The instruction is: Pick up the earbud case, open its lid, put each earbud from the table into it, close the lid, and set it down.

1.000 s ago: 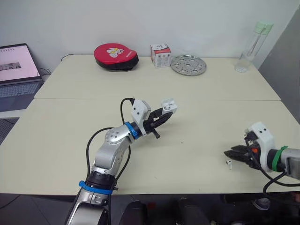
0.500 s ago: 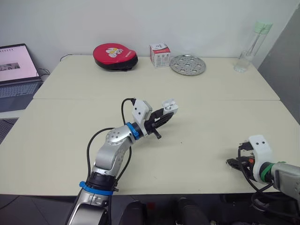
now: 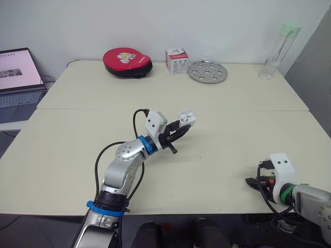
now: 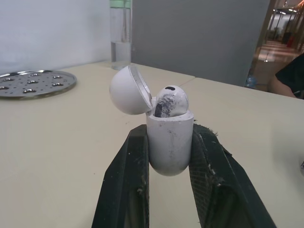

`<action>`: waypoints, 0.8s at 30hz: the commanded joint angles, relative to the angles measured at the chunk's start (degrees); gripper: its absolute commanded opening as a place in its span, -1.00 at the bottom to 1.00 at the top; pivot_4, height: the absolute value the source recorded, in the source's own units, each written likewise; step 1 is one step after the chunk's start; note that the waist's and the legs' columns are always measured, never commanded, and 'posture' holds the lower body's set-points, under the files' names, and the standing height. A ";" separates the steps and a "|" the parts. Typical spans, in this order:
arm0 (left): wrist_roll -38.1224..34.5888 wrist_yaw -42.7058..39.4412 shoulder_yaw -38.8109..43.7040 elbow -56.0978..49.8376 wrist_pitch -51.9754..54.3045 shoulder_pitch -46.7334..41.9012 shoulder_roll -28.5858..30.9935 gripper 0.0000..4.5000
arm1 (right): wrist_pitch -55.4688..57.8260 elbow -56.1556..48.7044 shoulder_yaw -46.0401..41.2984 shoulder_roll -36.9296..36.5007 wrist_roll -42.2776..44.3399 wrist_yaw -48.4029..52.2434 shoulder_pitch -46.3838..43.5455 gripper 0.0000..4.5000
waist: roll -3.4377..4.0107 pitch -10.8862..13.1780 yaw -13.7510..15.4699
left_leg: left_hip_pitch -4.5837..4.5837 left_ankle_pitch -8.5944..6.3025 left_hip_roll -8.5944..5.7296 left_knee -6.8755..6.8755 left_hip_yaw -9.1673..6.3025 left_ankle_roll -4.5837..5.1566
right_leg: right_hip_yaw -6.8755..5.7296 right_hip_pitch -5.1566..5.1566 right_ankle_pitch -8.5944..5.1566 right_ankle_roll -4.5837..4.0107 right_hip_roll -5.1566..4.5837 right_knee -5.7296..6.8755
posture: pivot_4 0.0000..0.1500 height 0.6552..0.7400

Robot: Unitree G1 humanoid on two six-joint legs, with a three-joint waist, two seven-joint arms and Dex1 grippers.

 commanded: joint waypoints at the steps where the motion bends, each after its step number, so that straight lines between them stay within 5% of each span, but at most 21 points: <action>1: -0.69 0.17 0.29 -3.14 -0.10 -0.50 -0.07 -0.67 | 1.00 0.84 0.29 -0.18 0.16 -0.05 1.09 -0.60 | -0.04 -0.02 0.00 | 0.01 0.00 0.00 0.00 0.00 0.00 | 0.00 0.00 0.00 0.00 0.00 0.00 | 1.00 1.00; 3: -0.63 0.12 0.27 -2.98 -0.18 -0.54 -0.06 -0.67 | 1.00 1.29 0.16 -0.12 -0.38 0.16 0.67 -0.83 | -0.04 -0.02 0.00 | 0.01 0.00 0.00 0.00 0.00 0.00 | 0.00 0.00 0.00 0.00 0.00 0.00 | 1.00 1.00; 10: -0.50 0.16 0.18 -2.72 -0.34 -0.77 -0.23 -0.67 | -1.73 2.31 0.77 -2.63 -1.30 2.14 1.12 -0.83 | -0.08 -0.03 -0.01 | 0.02 0.00 0.00 0.00 0.00 0.00 | -0.01 0.02 0.00 0.00 0.00 -0.02 | 1.00 1.00; 13: -0.50 0.03 0.12 -2.79 -0.40 -0.43 -0.15 -0.67 | -6.94 4.10 2.28 -10.38 0.75 9.12 0.31 -0.83 | -0.07 -0.02 -0.02 | 0.01 0.00 -0.03 0.00 0.02 0.01 | 0.01 0.02 0.00 0.00 -0.01 -0.02 | 1.00 1.00; 20: -0.05 -0.22 -0.16 -1.10 -1.57 -0.83 -0.64 -0.67 | -52.15 23.96 14.45 -42.19 -11.57 44.88 -0.43 -0.83 | -0.12 0.09 -0.02 | 0.02 -0.02 -0.06 -0.02 0.00 0.03 | -0.03 0.01 -0.02 -0.02 0.02 -0.10 | 1.00 1.00; 24: 0.58 -0.36 -0.87 -0.49 -2.56 -0.94 -1.31 -0.67 | -80.58 40.88 23.03 -50.40 -22.53 58.84 -2.55 -0.83 | -0.17 0.12 0.01 | 0.03 -0.02 -0.06 -0.04 0.02 0.03 | -0.04 0.01 -0.04 -0.04 0.03 -0.14 | 1.00 1.00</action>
